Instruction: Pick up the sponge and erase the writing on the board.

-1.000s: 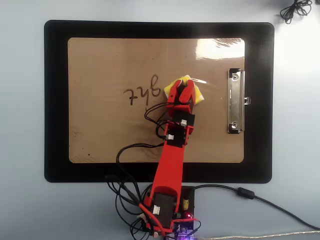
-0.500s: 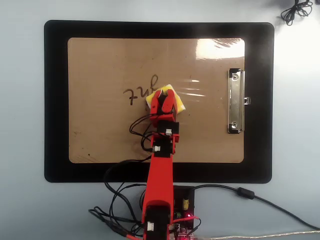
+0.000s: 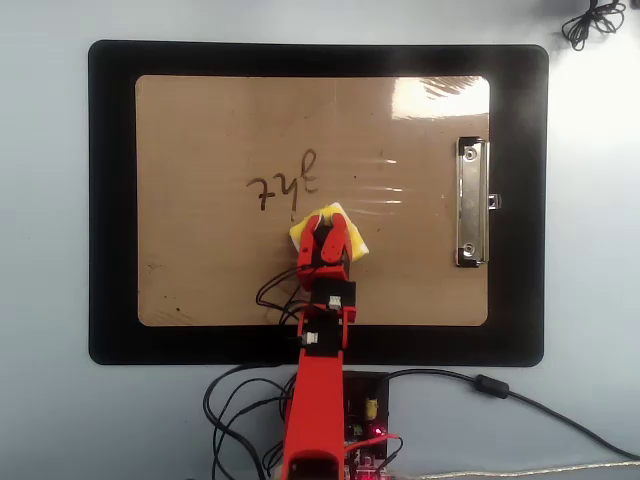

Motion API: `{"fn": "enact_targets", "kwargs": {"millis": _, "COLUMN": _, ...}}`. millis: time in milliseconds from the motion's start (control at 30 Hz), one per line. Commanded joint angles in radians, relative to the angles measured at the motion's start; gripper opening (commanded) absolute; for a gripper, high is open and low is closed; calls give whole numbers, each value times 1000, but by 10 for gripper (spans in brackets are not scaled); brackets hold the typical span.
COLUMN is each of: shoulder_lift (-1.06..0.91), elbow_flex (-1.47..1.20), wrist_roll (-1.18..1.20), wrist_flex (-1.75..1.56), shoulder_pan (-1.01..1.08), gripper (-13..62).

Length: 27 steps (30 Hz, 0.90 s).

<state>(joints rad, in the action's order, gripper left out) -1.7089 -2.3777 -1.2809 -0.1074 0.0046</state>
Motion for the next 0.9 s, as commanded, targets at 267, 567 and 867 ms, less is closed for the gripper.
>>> {"fn": "enact_targets", "kwargs": {"millis": 267, "shoulder_lift": 87, "elbow_flex": 114, "wrist_roll": -31, "wrist_flex": 8, "shoulder_pan": -12, "gripper": -78}}
{"fn": "enact_targets", "kwargs": {"millis": 567, "shoulder_lift": 160, "elbow_flex": 219, "wrist_roll": -34, "wrist_flex": 35, "shoulder_pan": -57, "gripper": -78}}
{"fn": "enact_targets", "kwargs": {"millis": 867, "shoulder_lift": 175, "elbow_flex": 213, "wrist_roll": -61, "wrist_flex": 67, "shoulder_pan": -69, "gripper": -78}}
